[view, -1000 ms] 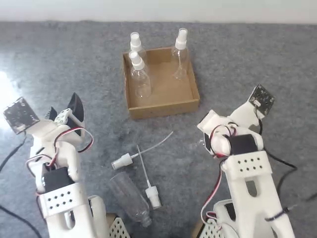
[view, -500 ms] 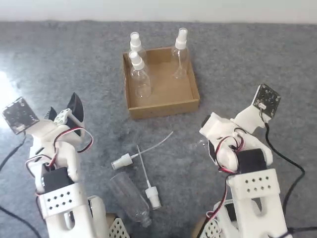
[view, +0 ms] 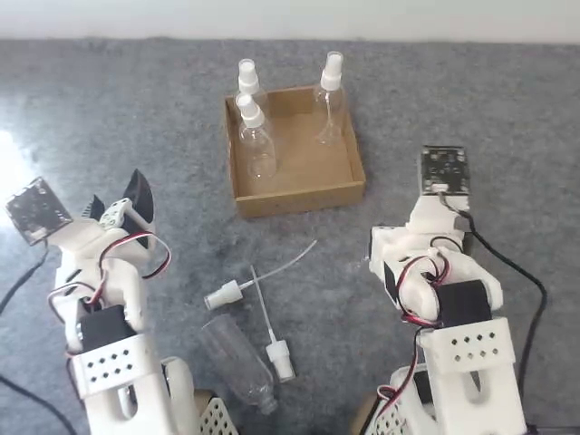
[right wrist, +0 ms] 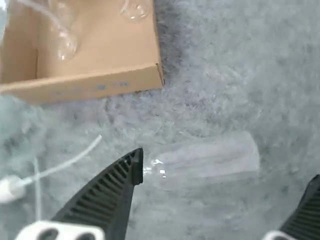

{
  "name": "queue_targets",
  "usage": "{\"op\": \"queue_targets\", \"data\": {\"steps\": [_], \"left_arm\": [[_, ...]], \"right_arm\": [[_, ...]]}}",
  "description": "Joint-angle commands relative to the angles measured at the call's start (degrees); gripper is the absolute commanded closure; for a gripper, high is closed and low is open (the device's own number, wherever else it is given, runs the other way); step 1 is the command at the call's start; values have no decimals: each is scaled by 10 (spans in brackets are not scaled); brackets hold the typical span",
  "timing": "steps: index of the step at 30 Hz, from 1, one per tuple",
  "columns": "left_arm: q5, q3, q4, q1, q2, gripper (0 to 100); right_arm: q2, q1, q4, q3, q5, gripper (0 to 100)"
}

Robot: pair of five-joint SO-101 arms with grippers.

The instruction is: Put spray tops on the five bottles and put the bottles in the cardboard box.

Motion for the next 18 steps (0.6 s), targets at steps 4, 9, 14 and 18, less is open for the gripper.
{"op": "queue_targets", "data": {"steps": [4, 9, 14, 18], "left_arm": [[1, -4, -18, 0, -5, 754], [1, -4, -18, 1, -5, 754], [1, -4, -18, 1, -5, 754], [1, -4, -18, 1, -5, 754]], "right_arm": [[-7, 0, 7, -14, 174, 563], [-7, -15, 41, -15, 273, 563], [-7, -23, 66, -15, 362, 563], [-7, -24, 93, -14, 431, 563]]}}
